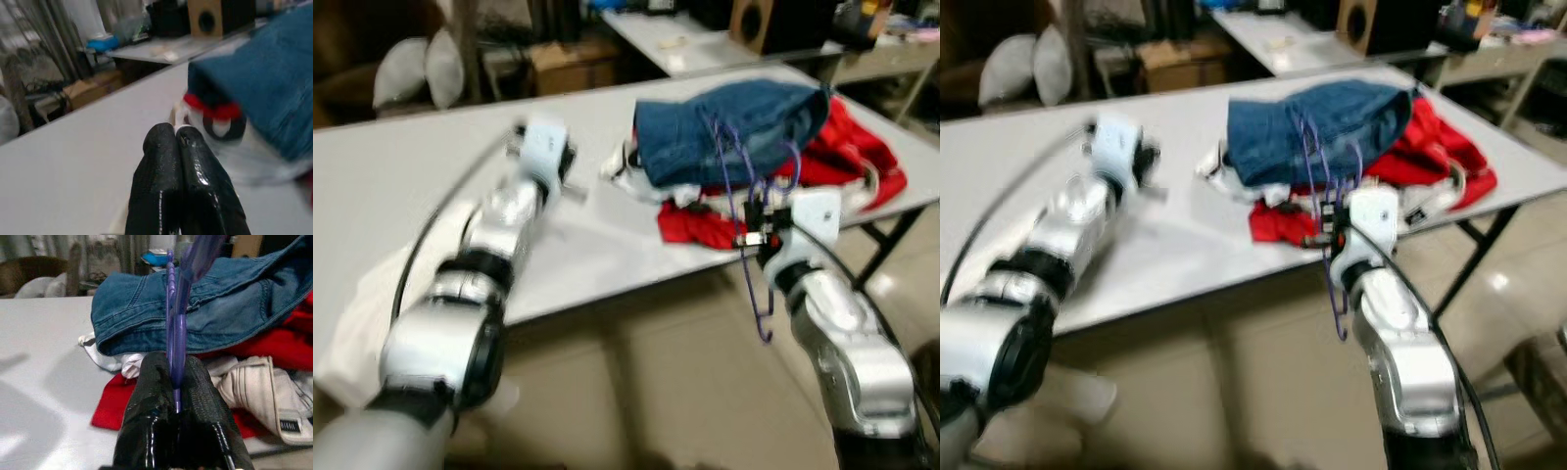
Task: Hang hanger
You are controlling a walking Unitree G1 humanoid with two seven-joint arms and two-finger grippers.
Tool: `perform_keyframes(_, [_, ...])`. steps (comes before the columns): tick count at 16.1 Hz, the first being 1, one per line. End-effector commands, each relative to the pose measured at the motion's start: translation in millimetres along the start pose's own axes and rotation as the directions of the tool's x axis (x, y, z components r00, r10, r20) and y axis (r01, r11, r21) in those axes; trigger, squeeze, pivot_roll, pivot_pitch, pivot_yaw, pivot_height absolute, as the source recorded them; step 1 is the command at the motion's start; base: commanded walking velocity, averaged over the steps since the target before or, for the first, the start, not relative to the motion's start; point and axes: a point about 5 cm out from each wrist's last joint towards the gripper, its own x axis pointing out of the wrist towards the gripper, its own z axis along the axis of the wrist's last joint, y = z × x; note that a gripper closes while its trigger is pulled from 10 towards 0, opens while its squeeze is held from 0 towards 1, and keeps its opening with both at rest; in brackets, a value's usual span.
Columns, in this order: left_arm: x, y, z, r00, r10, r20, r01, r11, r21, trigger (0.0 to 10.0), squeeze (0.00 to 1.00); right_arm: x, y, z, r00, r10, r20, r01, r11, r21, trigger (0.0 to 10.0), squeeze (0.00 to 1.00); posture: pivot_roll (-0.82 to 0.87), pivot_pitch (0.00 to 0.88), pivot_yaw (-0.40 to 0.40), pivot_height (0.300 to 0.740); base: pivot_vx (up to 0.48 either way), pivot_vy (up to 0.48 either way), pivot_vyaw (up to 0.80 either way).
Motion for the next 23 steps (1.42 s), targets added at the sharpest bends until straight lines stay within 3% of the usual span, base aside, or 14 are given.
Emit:
perform_keyframes(1, [0.9, 6.7, 9, 0.999, 0.023, 0.023, -0.023, 1.0, -0.016, 0.0, 0.0, -1.1, 1.4, 1, 1.0, 0.024, 0.009, -0.024, 1.0, -0.002, 10.0, 0.0, -0.05, 0.0, 0.06, 0.74, 0.0, 0.0, 0.0])
perform_keyframes(3, [1.5, 9.6, 15, 0.996, 0.07, 0.047, -0.07, 0.998, -0.002, 0.0, 0.0, -5.1, 1.7, -2, 0.997, 0.071, -0.007, -0.071, 0.997, -0.019, 10.0, 0.0, -0.06, 0.0, 0.069, 0.74, 0.0, 0.0, 0.0])
perform_keyframes(6, [-2.8, 15.5, 15, 0.987, 0.139, 0.08, -0.137, 0.99, -0.033, 0.0, 0.0, -9.6, 15.5, 4, 0.981, 0.196, 0.007, -0.193, 0.971, -0.141, 10.0, 0.0, -0.06, 0.0, 0.06, 0.74, 0.0, 0.0, 0.27])
perform_keyframes(10, [-6.8, 34.3, 31, 0.974, 0.188, 0.126, -0.189, 0.982, -0.007, 0.0, 0.0, -9.8, 34.5, 11, 0.939, 0.341, 0.038, -0.33, 0.929, -0.167, 10.0, 0.0, -0.05, 0.0, 0.028, 0.74, 0.0, 0.0, 0.8])
perform_keyframes(14, [-4.6, 29.2, 30, 0.981, 0.161, 0.11, -0.161, 0.987, -0.007, 0.0, 0.0, -6.8, 23.2, 5, 0.949, 0.316, 0.008, -0.311, 0.937, -0.16, 10.0, 0.0, -0.03, 0.0, 0.027, 0.74, 0.0, 0.0, 0.6])
perform_keyframes(15, [0.1, 23.5, 33, 0.988, 0.123, 0.093, -0.122, 0.992, -0.02, 0.0, 0.0, -9.3, 12.8, 2, 0.935, 0.353, -0.038, -0.354, 0.916, -0.187, 10.0, 0.0, -0.03, 0.0, 0.031, 0.74, 0.0, 0.0, 0.0])
perform_keyframes(16, [4.5, 17.9, 39, 0.992, 0.085, 0.095, -0.082, 0.996, -0.034, 0.0, 0.0, -15.8, 10.5, 5, 0.895, 0.443, -0.047, -0.443, 0.876, -0.189, 10.0, 0.0, -0.03, 0.0, 0.036, 0.74, 0.0, 0.0, 0.0])
perform_keyframes(17, [5.8, 16.1, 41, 0.993, 0.072, 0.097, -0.069, 0.997, -0.039, 0.0, 0.0, -18.1, 10.7, 7, 0.88, 0.473, -0.044, -0.472, 0.863, -0.179, 10.0, 0.0, -0.03, 0.0, 0.036, 0.74, 0.0, 0.0, 0.0])
perform_keyframes(19, [14.3, 7.6, 65, 0.99, 0.017, 0.138, -0.01, 0.999, -0.053, 0.0, 0.0, -32.4, 16.0, 14, 0.739, 0.669, -0.072, -0.672, 0.726, -0.147, 10.0, 0.0, -0.04, 0.0, 0.039, 0.74, 0.0, 0.0, 0.0])
perform_keyframes(20, [18.9, 2.2, 92, 0.978, -0.035, 0.204, 0.053, 0.995, -0.086, 0.0, 0.0, -37.9, 25.1, 18, 0.606, 0.791, -0.078, -0.795, 0.6, -0.092, 10.0, 0.0, -0.04, 0.0, 0.04, 0.74, 0.0, 0.0, 0.0])
perform_keyframes(22, [20.1, 1.4, 114, 0.962, -0.066, 0.265, 0.1, 0.988, -0.117, 0.0, 0.0, -40.5, 32.4, 18, 0.499, 0.861, -0.095, -0.867, 0.496, -0.052, 10.0, 0.0, -0.04, 0.0, 0.035, 0.74, 0.0, 0.0, 0.0])
perform_keyframes(23, [20.2, 1.8, 120, 0.958, -0.07, 0.279, 0.109, 0.986, -0.127, 0.0, 0.0, -40.4, 33.9, 18, 0.478, 0.872, -0.103, -0.878, 0.475, -0.056, 10.0, 0.0, -0.03, 0.0, 0.029, 0.74, 0.0, 0.0, 0.0])
